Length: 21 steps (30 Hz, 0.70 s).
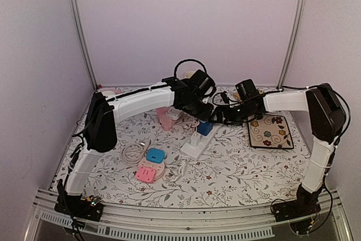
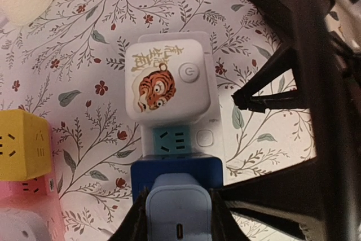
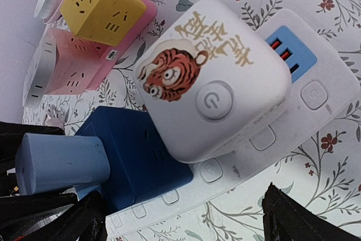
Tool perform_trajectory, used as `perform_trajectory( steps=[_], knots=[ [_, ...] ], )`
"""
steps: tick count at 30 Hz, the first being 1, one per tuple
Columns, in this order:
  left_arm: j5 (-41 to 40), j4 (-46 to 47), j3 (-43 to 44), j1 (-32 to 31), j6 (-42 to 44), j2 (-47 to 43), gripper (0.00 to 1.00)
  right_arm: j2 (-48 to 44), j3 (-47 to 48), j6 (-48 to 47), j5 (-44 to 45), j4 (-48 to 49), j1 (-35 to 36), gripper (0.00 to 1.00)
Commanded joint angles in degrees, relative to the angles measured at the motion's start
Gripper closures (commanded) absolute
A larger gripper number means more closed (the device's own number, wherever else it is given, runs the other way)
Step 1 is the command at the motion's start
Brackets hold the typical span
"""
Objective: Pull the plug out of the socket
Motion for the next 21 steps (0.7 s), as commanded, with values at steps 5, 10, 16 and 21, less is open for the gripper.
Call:
perform_trajectory(
  steps=[5, 10, 16, 21],
  knots=[
    [0.71, 5.88, 0.03, 0.75, 3.12, -2.39, 1.0, 4.39, 2.1, 2.81, 5.36, -1.58, 0.84, 0.01],
    [2.0, 10.43, -3.12, 1.54, 3.83, -5.58, 1.0, 5.69, 3.42, 1.77, 9.43, -5.4, 0.83, 0.01],
    [2.0, 17.53, -10.43, 2.51, 2.56, -10.16, 1.0, 7.62, 5.9, 1.2, 12.71, -9.89, 0.81, 0.01],
    [4.17, 19.86, -12.95, 3.92, 1.86, -12.06, 1.0, 7.86, 6.52, 0.79, 13.91, -11.22, 0.89, 0.01]
  ],
)
